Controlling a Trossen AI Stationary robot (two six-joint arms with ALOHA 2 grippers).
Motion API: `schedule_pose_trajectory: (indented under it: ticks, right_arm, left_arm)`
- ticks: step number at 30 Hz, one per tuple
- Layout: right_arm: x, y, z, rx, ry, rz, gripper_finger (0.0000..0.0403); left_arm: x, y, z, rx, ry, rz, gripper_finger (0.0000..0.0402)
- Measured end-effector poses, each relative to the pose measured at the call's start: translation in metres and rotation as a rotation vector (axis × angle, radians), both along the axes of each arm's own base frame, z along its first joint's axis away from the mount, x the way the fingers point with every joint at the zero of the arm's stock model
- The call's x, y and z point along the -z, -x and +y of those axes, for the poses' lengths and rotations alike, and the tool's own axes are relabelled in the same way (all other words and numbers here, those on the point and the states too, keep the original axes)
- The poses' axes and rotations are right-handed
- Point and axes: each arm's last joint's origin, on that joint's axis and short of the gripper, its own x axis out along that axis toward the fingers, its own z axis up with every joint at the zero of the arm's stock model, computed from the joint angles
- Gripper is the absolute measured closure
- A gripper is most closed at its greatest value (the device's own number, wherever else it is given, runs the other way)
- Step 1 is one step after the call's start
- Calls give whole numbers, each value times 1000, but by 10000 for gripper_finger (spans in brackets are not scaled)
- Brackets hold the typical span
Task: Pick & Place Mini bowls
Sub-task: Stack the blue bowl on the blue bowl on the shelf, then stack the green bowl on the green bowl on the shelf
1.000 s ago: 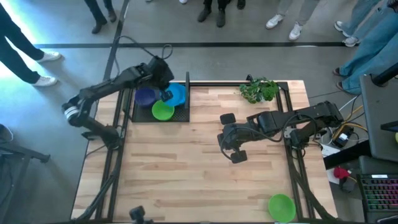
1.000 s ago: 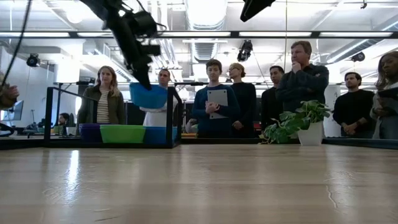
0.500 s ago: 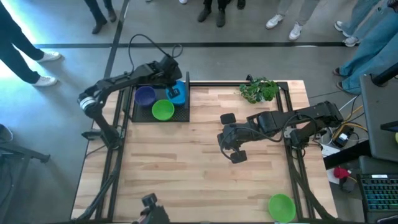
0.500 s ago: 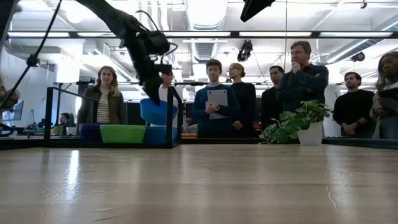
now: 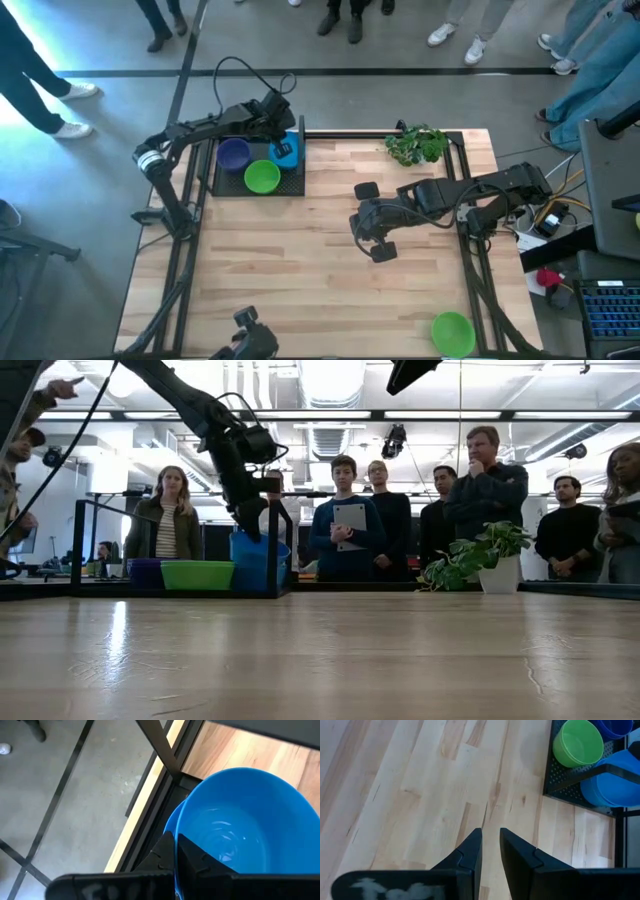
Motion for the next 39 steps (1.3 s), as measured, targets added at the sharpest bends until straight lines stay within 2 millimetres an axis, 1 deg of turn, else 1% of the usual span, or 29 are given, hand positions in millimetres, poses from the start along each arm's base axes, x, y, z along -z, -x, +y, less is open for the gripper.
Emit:
schedule_pose_trajectory:
  ticks: [11, 21, 26, 29, 33, 36, 39]
  right_arm:
    - [0, 0, 0, 0, -1, 0, 339]
    - [0, 0, 0, 2, -2, 0, 339]
    - [0, 0, 0, 3, -2, 0, 339]
    - [0, 0, 0, 3, -3, 0, 339]
    - [0, 0, 0, 3, -2, 0, 339]
    - [1, 1, 0, 3, 1, 13, 339]
    - [2, 3, -1, 20, -5, 39, 339]
  left_arm:
    - [1, 0, 0, -3, 6, 3, 385]
    - [1, 0, 0, -10, 2, 11, 338]
    - [-2, 1, 0, -32, -8, 13, 333]
    - [-9, 2, 0, -44, -22, 16, 333]
    - [-24, 5, -3, -49, -23, 22, 333]
    - [-36, 9, -10, -48, -20, 25, 333]
    - [-53, 15, -22, -47, -34, 0, 333]
